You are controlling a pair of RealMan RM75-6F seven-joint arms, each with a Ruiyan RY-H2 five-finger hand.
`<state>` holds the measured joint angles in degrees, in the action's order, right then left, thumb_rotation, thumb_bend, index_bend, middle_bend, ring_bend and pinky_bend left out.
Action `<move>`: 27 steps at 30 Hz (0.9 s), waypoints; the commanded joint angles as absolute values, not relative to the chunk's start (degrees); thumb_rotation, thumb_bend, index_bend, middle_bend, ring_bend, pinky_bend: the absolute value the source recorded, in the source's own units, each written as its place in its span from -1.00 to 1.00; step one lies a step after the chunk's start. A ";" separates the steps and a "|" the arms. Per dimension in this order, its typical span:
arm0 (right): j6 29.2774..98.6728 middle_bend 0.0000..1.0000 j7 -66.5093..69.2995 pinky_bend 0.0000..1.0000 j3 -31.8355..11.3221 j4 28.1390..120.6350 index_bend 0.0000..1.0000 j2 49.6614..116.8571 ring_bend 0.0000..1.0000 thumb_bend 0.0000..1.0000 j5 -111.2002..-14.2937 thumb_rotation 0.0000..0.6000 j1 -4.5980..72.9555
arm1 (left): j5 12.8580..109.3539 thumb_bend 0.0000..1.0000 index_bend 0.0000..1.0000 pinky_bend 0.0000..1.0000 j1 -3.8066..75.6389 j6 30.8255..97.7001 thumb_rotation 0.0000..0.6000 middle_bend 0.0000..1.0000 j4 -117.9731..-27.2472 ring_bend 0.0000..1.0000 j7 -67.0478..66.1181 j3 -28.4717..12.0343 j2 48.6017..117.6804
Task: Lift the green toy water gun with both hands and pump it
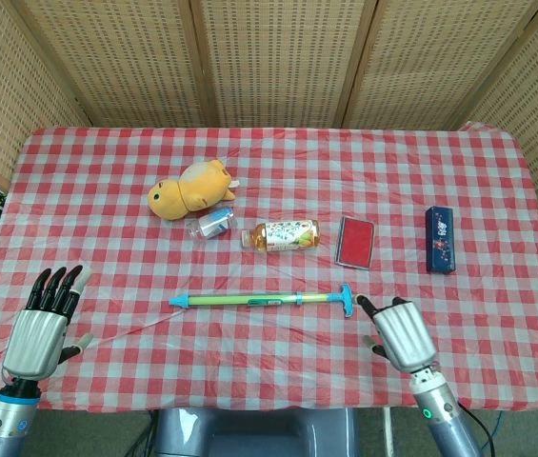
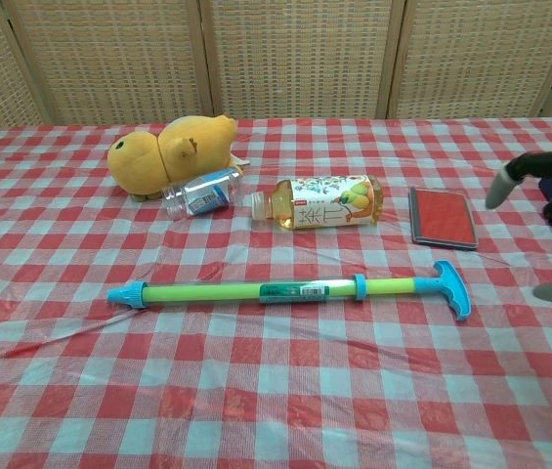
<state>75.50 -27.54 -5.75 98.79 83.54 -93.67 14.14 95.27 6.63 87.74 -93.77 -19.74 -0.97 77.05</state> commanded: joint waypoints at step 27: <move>62.74 1.00 -50.64 0.68 -16.15 88.71 -0.14 100.93 1.00 -0.14 -55.68 1.00 32.76 | 91.31 -0.71 -0.92 -1.00 8.26 84.30 1.00 -1.00 -91.93 -1.00 -18.09 -1.61 77.53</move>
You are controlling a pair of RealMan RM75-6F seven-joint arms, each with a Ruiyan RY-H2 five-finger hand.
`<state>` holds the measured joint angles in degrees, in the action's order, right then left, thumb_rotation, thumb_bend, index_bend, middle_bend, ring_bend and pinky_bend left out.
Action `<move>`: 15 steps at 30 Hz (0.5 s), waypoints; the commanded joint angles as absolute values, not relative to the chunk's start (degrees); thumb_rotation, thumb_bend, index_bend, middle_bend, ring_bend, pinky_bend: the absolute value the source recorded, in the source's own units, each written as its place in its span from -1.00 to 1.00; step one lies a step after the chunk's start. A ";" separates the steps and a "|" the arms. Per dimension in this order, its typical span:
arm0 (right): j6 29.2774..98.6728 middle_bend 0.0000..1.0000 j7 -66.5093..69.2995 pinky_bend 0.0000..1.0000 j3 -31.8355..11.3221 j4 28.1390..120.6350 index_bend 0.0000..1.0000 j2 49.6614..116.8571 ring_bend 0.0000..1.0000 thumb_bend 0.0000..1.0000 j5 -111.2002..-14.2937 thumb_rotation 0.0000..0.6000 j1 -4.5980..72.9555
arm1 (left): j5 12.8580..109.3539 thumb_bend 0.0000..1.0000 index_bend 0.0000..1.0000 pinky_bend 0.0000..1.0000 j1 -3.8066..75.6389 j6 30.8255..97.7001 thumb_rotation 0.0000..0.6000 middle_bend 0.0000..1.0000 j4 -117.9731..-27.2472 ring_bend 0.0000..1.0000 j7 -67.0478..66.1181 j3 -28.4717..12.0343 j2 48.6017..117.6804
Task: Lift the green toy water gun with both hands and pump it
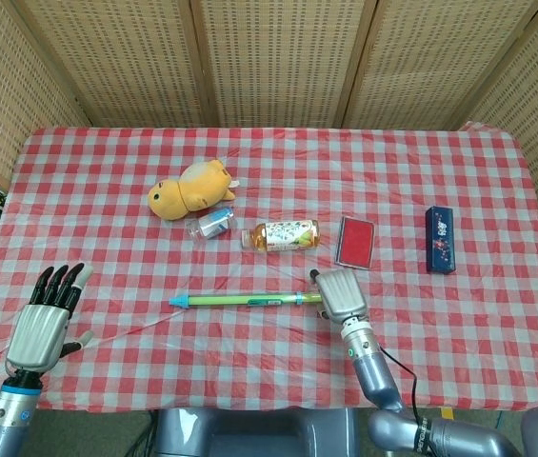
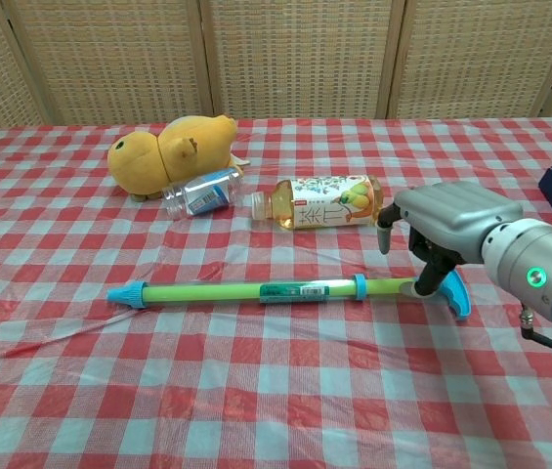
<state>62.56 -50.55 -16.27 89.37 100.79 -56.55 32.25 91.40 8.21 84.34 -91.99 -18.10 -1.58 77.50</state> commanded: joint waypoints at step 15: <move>64.07 1.00 -50.10 0.68 -14.10 85.46 -0.05 100.84 1.00 -0.10 -50.39 1.00 34.45 | 91.81 -0.71 -0.92 -1.00 8.48 84.52 1.00 -1.00 -91.73 -1.00 -17.98 -1.08 77.75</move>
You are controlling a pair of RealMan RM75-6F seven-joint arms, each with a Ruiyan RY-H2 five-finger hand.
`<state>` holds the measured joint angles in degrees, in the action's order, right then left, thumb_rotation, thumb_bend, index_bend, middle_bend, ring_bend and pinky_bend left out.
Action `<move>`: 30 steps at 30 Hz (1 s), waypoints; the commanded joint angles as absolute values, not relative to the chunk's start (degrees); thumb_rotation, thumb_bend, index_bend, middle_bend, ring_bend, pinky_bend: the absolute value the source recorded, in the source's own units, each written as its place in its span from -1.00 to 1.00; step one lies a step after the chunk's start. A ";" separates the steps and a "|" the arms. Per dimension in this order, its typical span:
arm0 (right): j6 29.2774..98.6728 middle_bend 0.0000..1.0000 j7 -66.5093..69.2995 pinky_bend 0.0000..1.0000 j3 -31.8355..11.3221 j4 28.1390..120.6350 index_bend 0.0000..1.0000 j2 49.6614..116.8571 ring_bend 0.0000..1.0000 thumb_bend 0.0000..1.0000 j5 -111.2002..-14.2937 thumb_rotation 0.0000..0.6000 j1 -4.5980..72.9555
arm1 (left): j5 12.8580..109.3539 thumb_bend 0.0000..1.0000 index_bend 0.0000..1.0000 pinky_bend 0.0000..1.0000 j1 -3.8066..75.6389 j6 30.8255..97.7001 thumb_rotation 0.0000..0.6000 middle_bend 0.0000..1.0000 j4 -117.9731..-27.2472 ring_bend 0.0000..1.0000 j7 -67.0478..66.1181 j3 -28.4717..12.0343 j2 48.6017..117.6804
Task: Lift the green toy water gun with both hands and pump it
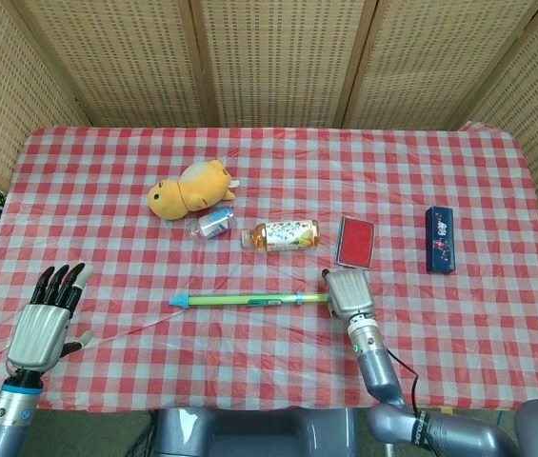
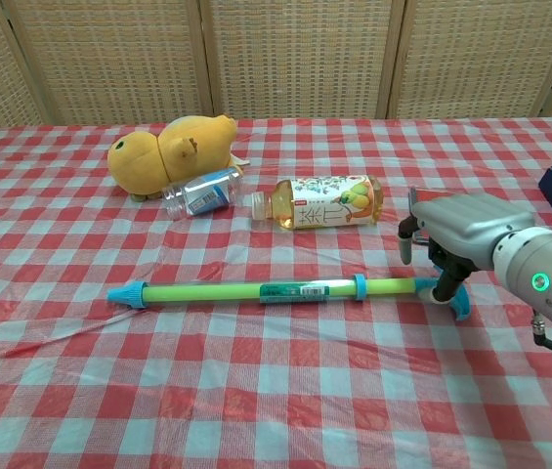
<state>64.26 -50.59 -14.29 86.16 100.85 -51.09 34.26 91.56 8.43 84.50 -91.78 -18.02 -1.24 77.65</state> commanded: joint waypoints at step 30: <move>63.91 1.00 -44.91 0.68 -11.87 84.17 0.64 99.09 1.00 -0.03 -48.19 1.00 35.81 | 91.20 -0.69 -0.90 -1.00 8.70 84.49 1.00 -1.00 -91.64 -1.00 -17.90 -1.03 77.74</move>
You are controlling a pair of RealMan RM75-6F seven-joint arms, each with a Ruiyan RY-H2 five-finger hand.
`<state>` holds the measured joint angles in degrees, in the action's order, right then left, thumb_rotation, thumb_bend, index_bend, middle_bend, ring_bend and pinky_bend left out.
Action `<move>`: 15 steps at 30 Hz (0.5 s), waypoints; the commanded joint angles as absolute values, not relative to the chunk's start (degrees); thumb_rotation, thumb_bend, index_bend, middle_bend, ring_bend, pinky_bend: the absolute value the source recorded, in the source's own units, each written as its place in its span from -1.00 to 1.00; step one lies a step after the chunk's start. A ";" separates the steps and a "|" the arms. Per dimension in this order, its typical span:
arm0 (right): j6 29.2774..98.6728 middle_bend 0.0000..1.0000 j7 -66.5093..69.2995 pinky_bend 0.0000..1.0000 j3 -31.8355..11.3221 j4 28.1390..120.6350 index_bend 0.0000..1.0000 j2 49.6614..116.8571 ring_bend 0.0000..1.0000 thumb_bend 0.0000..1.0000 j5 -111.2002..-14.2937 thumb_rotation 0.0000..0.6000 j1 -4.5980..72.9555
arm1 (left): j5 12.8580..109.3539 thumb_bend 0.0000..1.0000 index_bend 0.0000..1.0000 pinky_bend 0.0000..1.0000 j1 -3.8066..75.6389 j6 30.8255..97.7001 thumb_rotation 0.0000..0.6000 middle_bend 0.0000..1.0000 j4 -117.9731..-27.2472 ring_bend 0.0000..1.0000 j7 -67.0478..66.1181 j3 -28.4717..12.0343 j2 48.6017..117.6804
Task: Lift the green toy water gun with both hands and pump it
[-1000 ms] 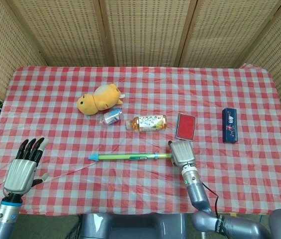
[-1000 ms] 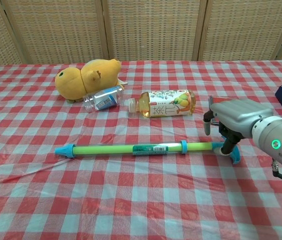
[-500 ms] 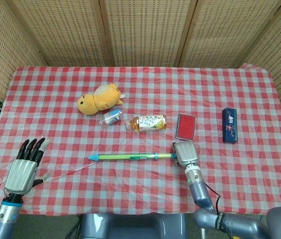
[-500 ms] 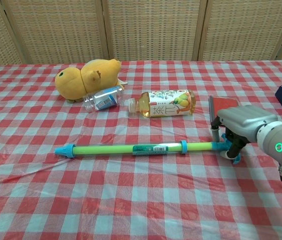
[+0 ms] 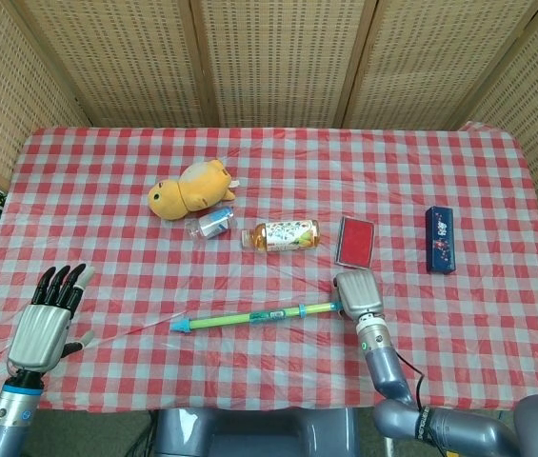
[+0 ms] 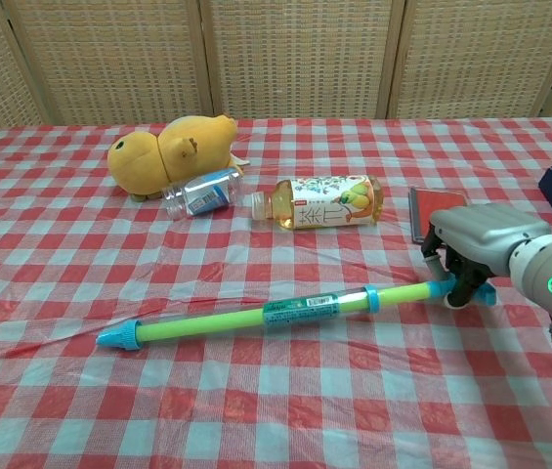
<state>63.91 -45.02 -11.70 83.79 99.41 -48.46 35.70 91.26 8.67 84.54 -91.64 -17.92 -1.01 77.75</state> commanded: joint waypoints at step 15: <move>69.20 1.00 -46.13 0.68 -18.26 94.21 0.68 94.49 1.00 -0.01 -43.86 1.00 38.59 | 88.07 -0.67 -0.84 -1.00 12.01 80.31 1.00 -1.00 -98.04 -1.00 -22.74 -3.91 76.60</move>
<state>67.94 -45.98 -17.27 93.23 94.80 -44.08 38.10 88.71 11.14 81.24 -96.59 -21.47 -3.15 77.09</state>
